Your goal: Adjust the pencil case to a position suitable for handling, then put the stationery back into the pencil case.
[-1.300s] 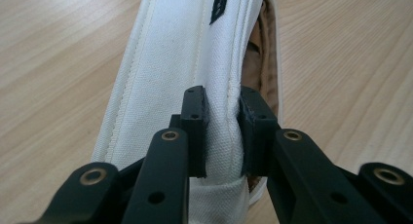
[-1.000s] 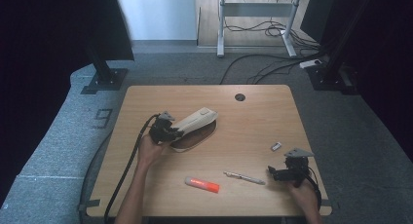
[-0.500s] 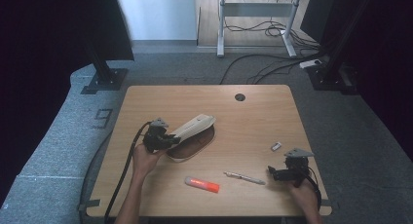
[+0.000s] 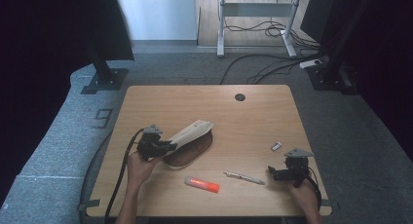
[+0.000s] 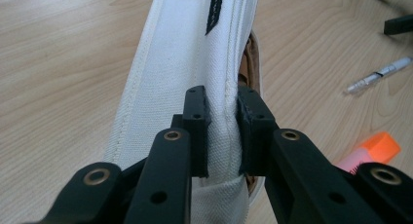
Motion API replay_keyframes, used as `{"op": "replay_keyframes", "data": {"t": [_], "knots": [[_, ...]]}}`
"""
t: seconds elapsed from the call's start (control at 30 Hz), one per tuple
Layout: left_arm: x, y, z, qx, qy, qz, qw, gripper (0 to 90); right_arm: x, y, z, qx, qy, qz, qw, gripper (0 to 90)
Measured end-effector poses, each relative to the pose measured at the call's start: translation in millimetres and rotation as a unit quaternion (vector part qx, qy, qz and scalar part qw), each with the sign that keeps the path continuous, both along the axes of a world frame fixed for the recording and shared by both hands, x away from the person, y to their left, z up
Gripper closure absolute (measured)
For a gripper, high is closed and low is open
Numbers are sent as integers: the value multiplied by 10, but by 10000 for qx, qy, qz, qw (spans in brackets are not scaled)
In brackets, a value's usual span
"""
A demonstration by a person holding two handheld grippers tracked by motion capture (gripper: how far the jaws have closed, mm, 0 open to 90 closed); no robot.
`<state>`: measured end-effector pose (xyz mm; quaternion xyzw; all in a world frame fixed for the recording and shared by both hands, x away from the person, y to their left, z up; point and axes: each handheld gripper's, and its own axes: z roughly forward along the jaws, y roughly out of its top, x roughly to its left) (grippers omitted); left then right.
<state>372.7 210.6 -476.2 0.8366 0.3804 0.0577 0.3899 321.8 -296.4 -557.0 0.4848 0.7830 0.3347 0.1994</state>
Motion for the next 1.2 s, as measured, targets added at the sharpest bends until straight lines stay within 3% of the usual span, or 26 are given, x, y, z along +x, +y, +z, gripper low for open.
{"op": "replay_keyframes", "data": {"t": [0.8, 0.87, 1.07, 1.2], "knots": [[-49, 7, -8, -16, -13, -108, 9999, 760, 5, -31, 15, -19, 85, 227, 9997, 0], [-49, 8, -8, -13, -20, -127, 9999, 759, 21, -59, 47, 110, 117, 247, 9996, 1], [-48, 15, -7, -32, -34, -135, 9999, 759, 49, -131, 156, 303, -23, 223, 9993, 123], [-54, 11, -3, -10, -45, -148, 9999, 759, 133, -157, 160, 209, -21, 141, 9997, 136]]}}
